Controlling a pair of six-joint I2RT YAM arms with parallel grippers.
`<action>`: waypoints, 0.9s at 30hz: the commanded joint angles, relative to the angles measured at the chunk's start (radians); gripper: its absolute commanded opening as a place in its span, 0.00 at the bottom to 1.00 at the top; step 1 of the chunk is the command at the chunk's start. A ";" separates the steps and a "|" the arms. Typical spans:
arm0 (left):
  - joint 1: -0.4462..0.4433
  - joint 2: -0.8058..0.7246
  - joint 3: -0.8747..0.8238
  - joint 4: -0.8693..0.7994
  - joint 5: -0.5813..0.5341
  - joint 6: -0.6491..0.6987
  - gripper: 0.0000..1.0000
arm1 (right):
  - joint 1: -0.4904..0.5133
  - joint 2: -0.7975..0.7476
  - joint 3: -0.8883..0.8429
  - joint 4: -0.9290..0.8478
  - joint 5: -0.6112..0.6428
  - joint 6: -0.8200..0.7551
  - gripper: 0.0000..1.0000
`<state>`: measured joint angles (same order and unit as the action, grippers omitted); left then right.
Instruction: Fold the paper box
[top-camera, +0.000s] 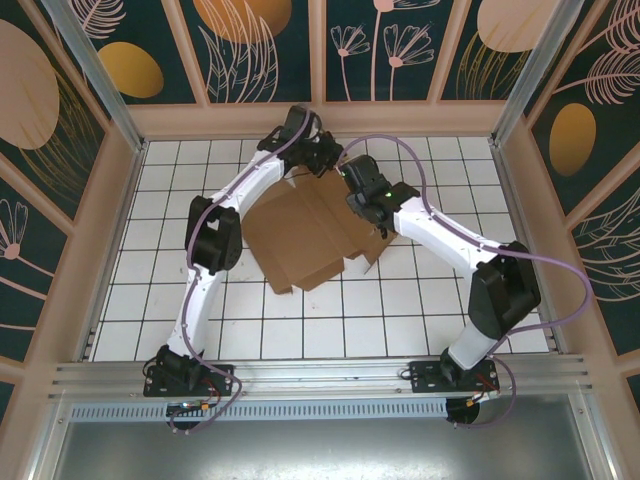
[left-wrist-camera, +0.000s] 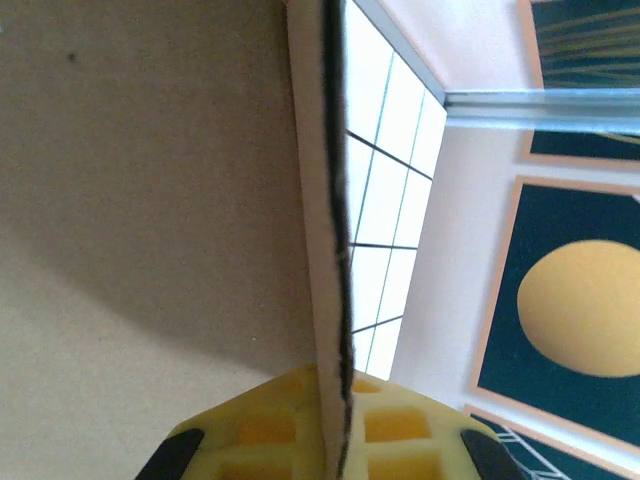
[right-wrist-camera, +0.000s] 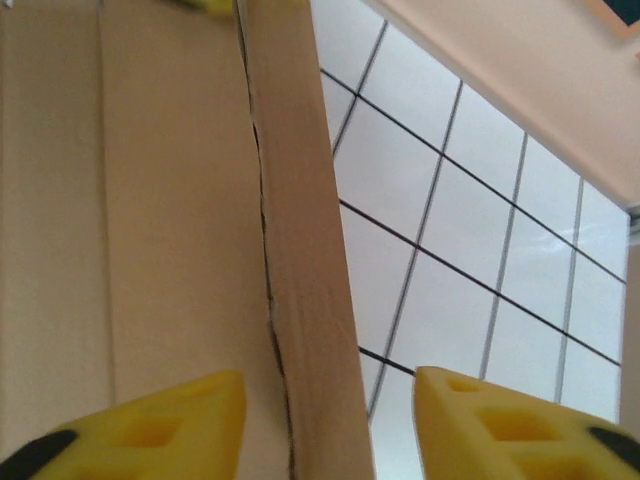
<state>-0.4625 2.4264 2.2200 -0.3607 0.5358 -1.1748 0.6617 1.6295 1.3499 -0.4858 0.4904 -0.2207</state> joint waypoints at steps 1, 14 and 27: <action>0.024 -0.092 -0.090 0.205 0.039 -0.097 0.00 | 0.008 -0.104 0.024 0.071 -0.081 0.013 0.56; 0.050 -0.105 -0.224 0.547 0.063 -0.295 0.00 | -0.007 -0.345 -0.123 0.175 -0.502 0.153 0.41; 0.052 -0.169 -0.349 0.557 -0.046 -0.270 0.00 | 0.129 0.126 -0.062 0.157 -0.666 0.365 0.15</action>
<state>-0.4168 2.3257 1.8938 0.1677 0.5339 -1.4445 0.7746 1.7058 1.2488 -0.3313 -0.1230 0.0895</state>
